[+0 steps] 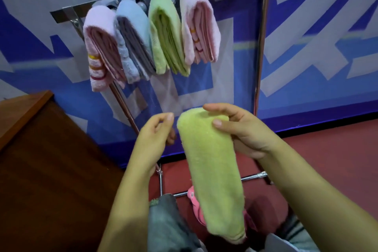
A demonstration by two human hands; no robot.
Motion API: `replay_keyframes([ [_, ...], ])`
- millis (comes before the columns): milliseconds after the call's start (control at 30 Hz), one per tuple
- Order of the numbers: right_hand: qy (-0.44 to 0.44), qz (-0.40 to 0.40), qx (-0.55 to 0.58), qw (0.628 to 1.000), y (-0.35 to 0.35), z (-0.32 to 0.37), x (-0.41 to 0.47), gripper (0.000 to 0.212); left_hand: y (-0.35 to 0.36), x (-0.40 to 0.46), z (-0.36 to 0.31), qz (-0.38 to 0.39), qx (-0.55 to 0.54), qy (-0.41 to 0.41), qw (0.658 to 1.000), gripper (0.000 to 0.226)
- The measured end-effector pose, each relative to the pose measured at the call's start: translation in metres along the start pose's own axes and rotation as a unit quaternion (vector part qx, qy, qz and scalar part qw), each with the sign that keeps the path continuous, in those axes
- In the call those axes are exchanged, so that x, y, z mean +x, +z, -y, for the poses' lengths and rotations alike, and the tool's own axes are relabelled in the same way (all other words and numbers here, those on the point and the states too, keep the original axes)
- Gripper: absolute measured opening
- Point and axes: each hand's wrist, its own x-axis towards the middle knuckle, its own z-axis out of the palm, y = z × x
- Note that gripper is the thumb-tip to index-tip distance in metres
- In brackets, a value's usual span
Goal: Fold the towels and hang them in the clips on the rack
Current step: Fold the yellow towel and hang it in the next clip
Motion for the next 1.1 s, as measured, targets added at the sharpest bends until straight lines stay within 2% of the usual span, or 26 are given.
replay_keyframes([
  [100,-0.009,-0.01,0.026,1.0,0.003,0.005,-0.001,0.028,0.002,-0.021,0.004,0.084,-0.062,0.032,0.994,0.061],
  [167,-0.014,-0.002,0.032,0.999,0.006,0.008,-0.003,0.029,0.004,-0.026,-0.002,0.141,-0.067,0.058,0.986,0.084],
  [233,-0.019,0.0,0.044,0.999,0.008,0.011,-0.004,0.031,0.008,-0.028,-0.01,0.171,-0.085,0.069,0.979,0.09],
  [433,-0.048,-0.029,0.138,0.989,0.006,0.025,-0.001,0.043,0.016,-0.032,-0.021,0.186,-0.187,0.086,0.961,0.082],
  [500,-0.052,-0.043,0.16,0.985,0.005,0.028,0.0,0.048,0.015,-0.03,-0.026,0.188,-0.217,0.099,0.953,0.072],
  [600,-0.021,-0.023,0.183,0.983,-0.001,0.026,0.005,0.062,0.013,-0.023,-0.042,0.166,-0.237,0.126,0.949,0.057],
  [700,0.014,-0.028,0.127,0.991,-0.006,0.021,0.008,0.077,0.013,-0.011,-0.058,0.135,-0.234,0.132,0.954,0.043],
  [767,0.006,-0.019,0.085,0.996,-0.005,0.02,0.006,0.079,0.014,-0.003,-0.066,0.12,-0.227,0.117,0.959,0.037],
  [867,-0.043,-0.015,-0.024,0.999,0.002,0.024,-0.005,0.064,0.017,0.003,-0.072,0.131,-0.207,0.1,0.964,0.039],
  [967,-0.111,-0.023,-0.14,0.984,0.012,0.03,-0.01,0.053,0.019,0.005,-0.075,0.136,-0.188,0.092,0.968,0.043],
  [1100,-0.164,-0.047,-0.192,0.966,0.022,0.033,-0.008,0.04,0.015,0.004,-0.079,0.146,-0.153,0.091,0.973,0.045],
])
